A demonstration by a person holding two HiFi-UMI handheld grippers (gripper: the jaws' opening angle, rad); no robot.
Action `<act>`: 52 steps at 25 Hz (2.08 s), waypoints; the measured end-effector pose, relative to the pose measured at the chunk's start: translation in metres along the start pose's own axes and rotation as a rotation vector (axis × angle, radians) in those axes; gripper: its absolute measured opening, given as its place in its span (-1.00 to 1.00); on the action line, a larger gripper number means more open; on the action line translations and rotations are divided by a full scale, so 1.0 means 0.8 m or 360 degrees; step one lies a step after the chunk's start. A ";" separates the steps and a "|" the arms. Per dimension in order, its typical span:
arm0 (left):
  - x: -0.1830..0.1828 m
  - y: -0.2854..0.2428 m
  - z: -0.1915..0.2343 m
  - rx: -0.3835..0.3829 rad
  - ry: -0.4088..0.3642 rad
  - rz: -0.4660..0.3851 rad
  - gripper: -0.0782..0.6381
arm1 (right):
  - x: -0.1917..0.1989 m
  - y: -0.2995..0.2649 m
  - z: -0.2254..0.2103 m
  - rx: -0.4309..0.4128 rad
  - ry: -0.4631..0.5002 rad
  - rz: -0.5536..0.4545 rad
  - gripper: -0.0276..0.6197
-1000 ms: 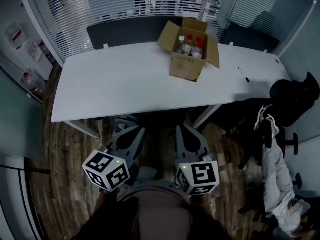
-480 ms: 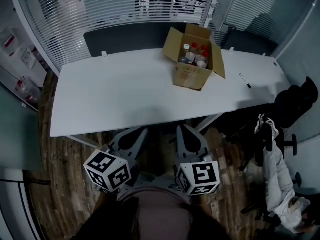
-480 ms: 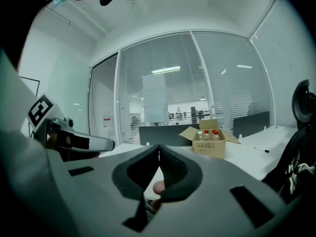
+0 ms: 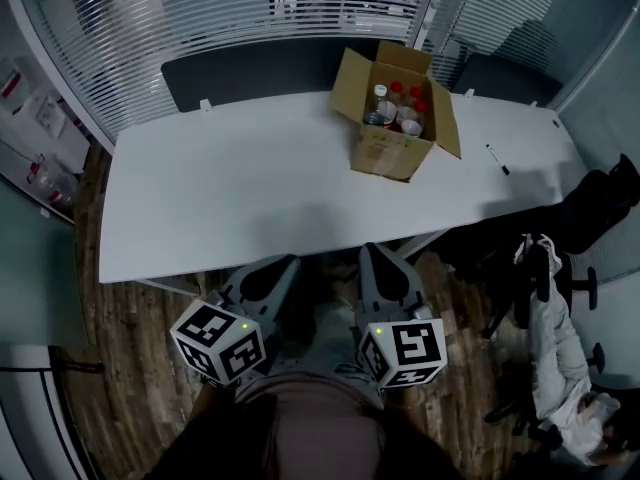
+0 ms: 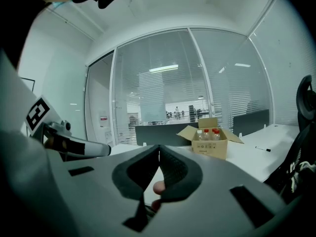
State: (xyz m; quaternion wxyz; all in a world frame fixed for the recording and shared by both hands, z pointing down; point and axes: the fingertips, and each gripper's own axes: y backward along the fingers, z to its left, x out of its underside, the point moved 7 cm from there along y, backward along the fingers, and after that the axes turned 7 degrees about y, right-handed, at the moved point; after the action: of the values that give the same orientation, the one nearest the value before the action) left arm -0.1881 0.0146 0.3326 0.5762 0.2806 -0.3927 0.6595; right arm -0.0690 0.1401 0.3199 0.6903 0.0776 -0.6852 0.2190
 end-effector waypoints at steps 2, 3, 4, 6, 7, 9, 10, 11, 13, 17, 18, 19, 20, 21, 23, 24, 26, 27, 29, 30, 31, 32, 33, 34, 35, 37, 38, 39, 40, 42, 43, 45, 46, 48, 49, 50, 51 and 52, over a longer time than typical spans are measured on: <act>-0.004 -0.012 0.005 0.0006 -0.0002 0.0002 -0.76 | 0.000 -0.010 -0.009 0.0013 0.0007 0.0002 -0.84; -0.007 -0.019 0.007 0.0009 -0.0005 0.0002 -0.76 | 0.000 -0.015 -0.015 0.0018 0.0010 0.0005 -0.84; -0.010 -0.026 0.009 0.0013 -0.0007 0.0004 -0.76 | 0.000 -0.021 -0.021 0.0023 0.0014 0.0008 -0.84; -0.018 -0.042 0.010 0.0019 -0.0015 0.0014 -0.76 | -0.001 -0.032 -0.034 0.0032 0.0019 0.0015 -0.84; -0.023 -0.051 0.011 0.0022 -0.0021 0.0019 -0.76 | -0.002 -0.038 -0.041 0.0037 0.0019 0.0016 -0.84; -0.032 -0.070 0.015 0.0029 -0.0036 0.0024 -0.76 | -0.004 -0.051 -0.057 0.0051 0.0015 0.0014 -0.84; -0.036 -0.081 0.017 0.0031 -0.0043 0.0026 -0.76 | -0.004 -0.059 -0.066 0.0057 0.0012 0.0014 -0.84; -0.039 -0.091 0.019 0.0037 -0.0047 0.0026 -0.76 | -0.004 -0.066 -0.075 0.0062 0.0011 0.0016 -0.84; -0.045 -0.112 0.024 0.0046 -0.0051 0.0023 -0.76 | -0.005 -0.081 -0.092 0.0066 0.0009 0.0021 -0.84; -0.061 -0.151 0.033 0.0041 -0.0054 0.0033 -0.76 | -0.010 -0.109 -0.125 0.0078 0.0008 0.0025 -0.84; -0.065 -0.160 0.034 0.0041 -0.0053 0.0037 -0.76 | -0.012 -0.115 -0.134 0.0084 0.0007 0.0026 -0.84; -0.069 -0.169 0.035 0.0040 -0.0053 0.0040 -0.76 | -0.014 -0.121 -0.143 0.0092 0.0006 0.0027 -0.84; -0.073 -0.177 0.037 0.0039 -0.0052 0.0042 -0.76 | -0.016 -0.127 -0.152 0.0100 0.0006 0.0028 -0.84; -0.077 -0.186 0.039 0.0036 -0.0051 0.0046 -0.76 | -0.018 -0.133 -0.161 0.0108 0.0006 0.0031 -0.84; -0.086 -0.203 0.040 0.0022 -0.0051 0.0057 -0.76 | -0.020 -0.144 -0.178 0.0122 0.0010 0.0035 -0.84; -0.090 -0.211 0.041 0.0018 -0.0052 0.0061 -0.76 | -0.021 -0.148 -0.187 0.0128 0.0012 0.0037 -0.84; -0.094 -0.229 0.043 0.0022 -0.0054 0.0055 -0.76 | -0.023 -0.159 -0.206 0.0134 0.0019 0.0041 -0.84; -0.097 -0.238 0.045 0.0022 -0.0055 0.0054 -0.76 | -0.024 -0.165 -0.216 0.0136 0.0023 0.0044 -0.84; -0.102 -0.258 0.048 0.0017 -0.0057 0.0059 -0.76 | -0.026 -0.179 -0.236 0.0143 0.0030 0.0048 -0.84; -0.104 -0.266 0.049 0.0013 -0.0057 0.0063 -0.76 | -0.026 -0.185 -0.246 0.0147 0.0034 0.0050 -0.84; -0.107 -0.274 0.049 0.0010 -0.0056 0.0066 -0.76 | -0.027 -0.191 -0.255 0.0150 0.0038 0.0054 -0.84; -0.109 -0.281 0.050 0.0005 -0.0053 0.0068 -0.76 | -0.028 -0.196 -0.264 0.0153 0.0041 0.0059 -0.84; -0.111 -0.288 0.052 -0.0001 -0.0050 0.0069 -0.76 | -0.029 -0.202 -0.272 0.0154 0.0046 0.0063 -0.83; -0.114 -0.295 0.054 -0.0010 -0.0046 0.0069 -0.76 | -0.030 -0.207 -0.280 0.0155 0.0052 0.0067 -0.83; -0.116 -0.301 0.056 -0.0020 -0.0043 0.0068 -0.76 | -0.031 -0.213 -0.288 0.0155 0.0060 0.0069 -0.83; -0.119 -0.314 0.061 -0.0043 -0.0036 0.0068 -0.76 | -0.032 -0.223 -0.304 0.0153 0.0076 0.0077 -0.83; -0.120 -0.320 0.062 -0.0053 -0.0032 0.0066 -0.76 | -0.032 -0.228 -0.313 0.0149 0.0084 0.0084 -0.83; -0.122 -0.325 0.063 -0.0063 -0.0027 0.0063 -0.76 | -0.033 -0.233 -0.321 0.0146 0.0090 0.0092 -0.83; -0.123 -0.330 0.065 -0.0075 -0.0021 0.0059 -0.76 | -0.032 -0.238 -0.329 0.0143 0.0095 0.0099 -0.83; -0.126 -0.340 0.068 -0.0103 -0.0008 0.0052 -0.76 | -0.031 -0.249 -0.345 0.0136 0.0104 0.0116 -0.82; -0.128 -0.345 0.069 -0.0121 -0.0002 0.0052 -0.76 | -0.030 -0.255 -0.352 0.0127 0.0110 0.0126 -0.82; -0.130 -0.352 0.073 -0.0154 0.0011 0.0050 -0.76 | -0.027 -0.268 -0.363 0.0098 0.0123 0.0155 -0.75; -0.130 -0.355 0.075 -0.0168 0.0018 0.0048 -0.76 | -0.026 -0.274 -0.367 0.0082 0.0130 0.0170 -0.69; -0.129 -0.359 0.079 -0.0188 0.0031 0.0043 -0.76 | -0.025 -0.285 -0.376 0.0060 0.0150 0.0194 -0.64; -0.127 -0.360 0.082 -0.0193 0.0035 0.0037 -0.76 | -0.024 -0.291 -0.380 0.0054 0.0162 0.0204 -0.64; -0.126 -0.362 0.085 -0.0199 0.0037 0.0034 -0.76 | -0.023 -0.298 -0.383 0.0049 0.0174 0.0213 -0.63; -0.126 -0.362 0.088 -0.0206 0.0040 0.0031 -0.76 | -0.023 -0.304 -0.387 0.0045 0.0186 0.0224 -0.62; -0.127 -0.363 0.090 -0.0215 0.0043 0.0029 -0.76 | -0.022 -0.311 -0.389 0.0040 0.0195 0.0236 -0.60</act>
State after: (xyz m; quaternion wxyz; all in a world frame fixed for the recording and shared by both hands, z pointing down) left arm 0.1087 -0.0928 0.3442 0.5931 0.2285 -0.4311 0.6405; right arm 0.3174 0.0418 0.3353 0.7119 0.0219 -0.6426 0.2825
